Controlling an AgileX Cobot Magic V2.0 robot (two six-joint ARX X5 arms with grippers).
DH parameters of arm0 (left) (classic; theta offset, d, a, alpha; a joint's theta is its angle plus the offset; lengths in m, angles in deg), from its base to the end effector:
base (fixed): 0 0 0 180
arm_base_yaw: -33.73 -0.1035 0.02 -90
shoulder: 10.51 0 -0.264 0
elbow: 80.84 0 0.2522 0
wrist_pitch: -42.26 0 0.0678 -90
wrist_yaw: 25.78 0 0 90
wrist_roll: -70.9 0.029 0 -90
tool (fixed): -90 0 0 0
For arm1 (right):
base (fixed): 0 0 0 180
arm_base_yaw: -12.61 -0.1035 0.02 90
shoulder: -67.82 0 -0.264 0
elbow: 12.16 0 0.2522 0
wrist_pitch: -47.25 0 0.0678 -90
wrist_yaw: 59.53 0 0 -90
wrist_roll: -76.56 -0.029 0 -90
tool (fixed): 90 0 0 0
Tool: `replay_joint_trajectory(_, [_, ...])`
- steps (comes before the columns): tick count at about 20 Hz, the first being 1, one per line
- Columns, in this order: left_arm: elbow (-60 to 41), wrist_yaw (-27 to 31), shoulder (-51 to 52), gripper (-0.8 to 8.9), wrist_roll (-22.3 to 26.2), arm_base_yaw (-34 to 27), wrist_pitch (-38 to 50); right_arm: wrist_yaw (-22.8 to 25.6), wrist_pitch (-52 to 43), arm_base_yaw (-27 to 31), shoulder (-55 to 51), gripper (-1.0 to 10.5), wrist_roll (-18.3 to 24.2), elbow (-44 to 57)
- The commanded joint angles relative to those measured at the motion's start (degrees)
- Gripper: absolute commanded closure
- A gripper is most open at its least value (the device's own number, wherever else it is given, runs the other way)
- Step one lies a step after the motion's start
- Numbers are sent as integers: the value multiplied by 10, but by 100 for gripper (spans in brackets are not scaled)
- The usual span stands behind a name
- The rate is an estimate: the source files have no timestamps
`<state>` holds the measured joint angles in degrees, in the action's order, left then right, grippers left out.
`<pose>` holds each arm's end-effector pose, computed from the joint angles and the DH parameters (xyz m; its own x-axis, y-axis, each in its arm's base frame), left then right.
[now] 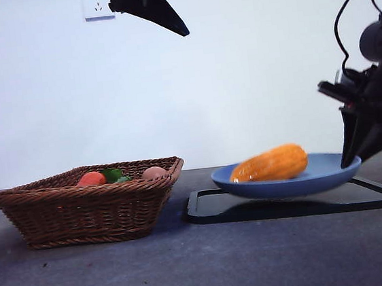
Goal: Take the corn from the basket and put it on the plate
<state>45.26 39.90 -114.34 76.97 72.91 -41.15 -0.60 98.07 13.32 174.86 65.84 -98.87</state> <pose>0.2730 -0.2379 0.3729 0.0808 -0.5971 -0.7981 0.7975 0.5190 -0.3076 0.3639 0.0105 0.1806 0.2831 0.5126 -0.8106 0.0226 0.8414 0.5400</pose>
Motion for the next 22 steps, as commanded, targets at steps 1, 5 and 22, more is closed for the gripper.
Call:
replay_joint_trajectory(1, [16, -1, -3, 474, 5, 2, 2, -4, 3, -2, 20, 944, 10, -10])
replay_joint_trajectory(5, [16, -1, -3, 475, 5, -3, 2, -4, -2, -2, 21, 880, 18, -10])
replay_joint_trajectory(22, [16, -1, -3, 476, 10, -61, -26, -4, 124, 20, -231, 720, 71, -11])
